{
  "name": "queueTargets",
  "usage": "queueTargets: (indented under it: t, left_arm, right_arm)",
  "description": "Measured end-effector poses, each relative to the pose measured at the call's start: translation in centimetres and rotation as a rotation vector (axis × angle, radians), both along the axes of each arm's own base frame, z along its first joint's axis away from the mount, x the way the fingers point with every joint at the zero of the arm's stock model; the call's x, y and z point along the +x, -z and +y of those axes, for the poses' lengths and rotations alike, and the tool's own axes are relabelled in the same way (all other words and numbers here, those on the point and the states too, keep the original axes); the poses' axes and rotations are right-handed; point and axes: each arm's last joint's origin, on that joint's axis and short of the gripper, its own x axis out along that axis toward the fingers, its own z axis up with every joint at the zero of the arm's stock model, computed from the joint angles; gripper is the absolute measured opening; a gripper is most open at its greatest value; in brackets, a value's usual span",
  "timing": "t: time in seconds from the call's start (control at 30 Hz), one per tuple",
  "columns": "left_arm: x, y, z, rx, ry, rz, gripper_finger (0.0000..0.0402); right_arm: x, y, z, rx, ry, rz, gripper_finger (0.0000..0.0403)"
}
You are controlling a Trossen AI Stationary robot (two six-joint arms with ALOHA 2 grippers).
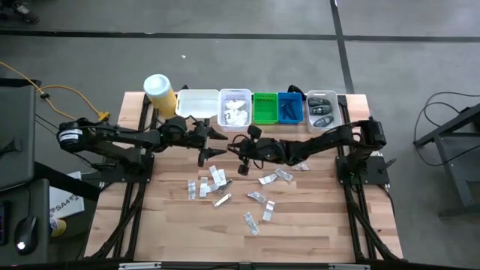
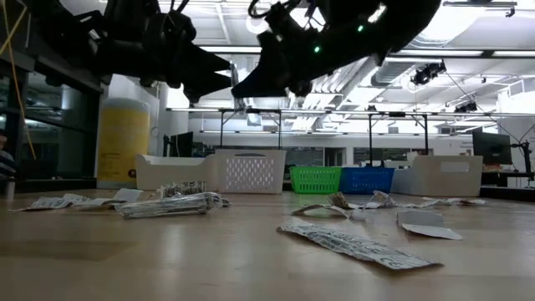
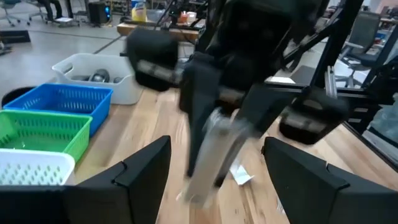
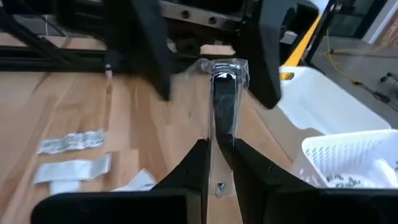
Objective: Pick & Place Travel size toiletries
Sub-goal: Put the silver nail cutter into the left white bin
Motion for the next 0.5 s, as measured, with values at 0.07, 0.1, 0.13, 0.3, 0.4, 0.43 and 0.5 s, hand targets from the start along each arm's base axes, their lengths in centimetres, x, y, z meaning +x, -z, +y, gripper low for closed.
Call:
queueTargets:
  t: [0.07, 0.1, 0.13, 0.3, 0.4, 0.43, 0.5]
  left_arm:
    - [0.27, -0.15, 0.07, 0.001, 0.0, -0.004, 0.0257]
    - [0.28, -0.12, 0.07, 0.0, 0.003, -0.001, 0.0257]
    - [0.28, -0.12, 0.06, 0.0, 0.007, -0.002, 0.0257]
    - [0.28, -0.08, 0.05, -0.001, 0.01, 0.003, 0.0254]
    - [0.28, -0.07, 0.05, -0.001, 0.01, 0.004, 0.0232]
    - [0.28, -0.07, 0.05, -0.001, 0.01, 0.004, 0.0219]
    - [0.28, -0.08, 0.05, -0.001, 0.01, 0.003, 0.0186]
  right_arm:
    - [0.29, 0.38, -0.33, -0.008, -0.012, -0.013, 0.004]
    - [0.47, 0.55, -0.47, -0.009, -0.025, -0.027, 0.004]
    - [0.58, 0.63, -0.63, -0.007, -0.032, -0.039, 0.004]
    - [0.79, 0.66, -0.85, -0.005, -0.045, -0.071, 0.004]
    - [0.79, 0.67, -0.85, -0.003, -0.053, -0.071, 0.004]
    - [0.79, 0.66, -0.85, -0.003, -0.053, -0.072, 0.004]
    - [0.81, 0.6, -0.84, -0.002, -0.057, -0.078, 0.004]
